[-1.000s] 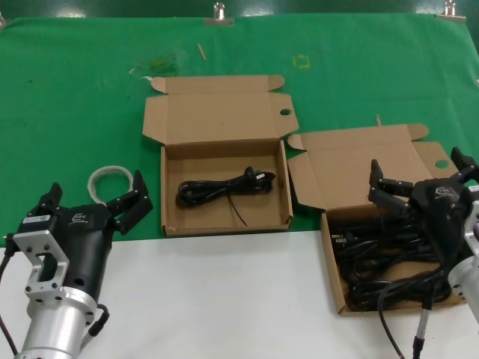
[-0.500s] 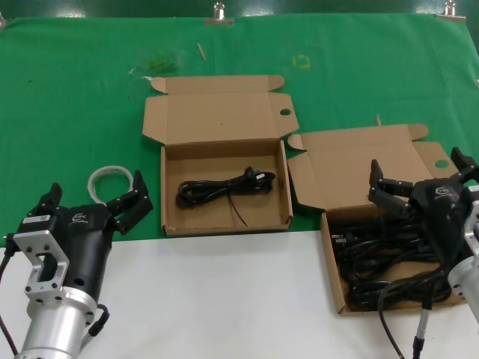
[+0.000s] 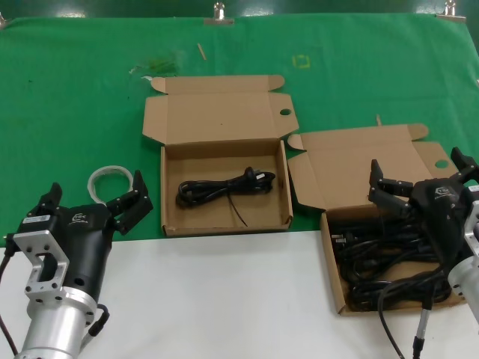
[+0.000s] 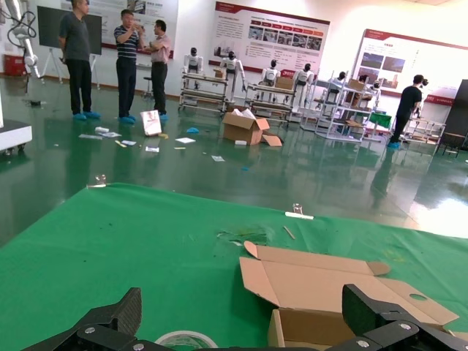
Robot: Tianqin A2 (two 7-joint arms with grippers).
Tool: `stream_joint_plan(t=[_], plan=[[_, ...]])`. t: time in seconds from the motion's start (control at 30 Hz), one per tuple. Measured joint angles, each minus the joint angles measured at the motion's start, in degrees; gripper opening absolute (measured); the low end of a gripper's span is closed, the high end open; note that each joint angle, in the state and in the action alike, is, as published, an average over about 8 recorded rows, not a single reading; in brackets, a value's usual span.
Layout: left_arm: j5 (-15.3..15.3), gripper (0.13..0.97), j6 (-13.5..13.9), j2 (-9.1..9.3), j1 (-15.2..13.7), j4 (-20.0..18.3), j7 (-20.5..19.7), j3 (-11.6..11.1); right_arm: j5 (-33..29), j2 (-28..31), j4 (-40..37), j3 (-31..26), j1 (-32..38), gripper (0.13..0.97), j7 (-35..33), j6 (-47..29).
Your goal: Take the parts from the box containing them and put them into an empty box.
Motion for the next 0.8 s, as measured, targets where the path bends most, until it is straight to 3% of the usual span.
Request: stream_joint_plan(t=[0.8], plan=[[0.00, 0.966, 0.00, 0.00, 0.00, 0.00, 0.00, 0.00, 0.00, 0.00, 0.00, 0.00, 0.00, 0.966, 0.00, 0.00]])
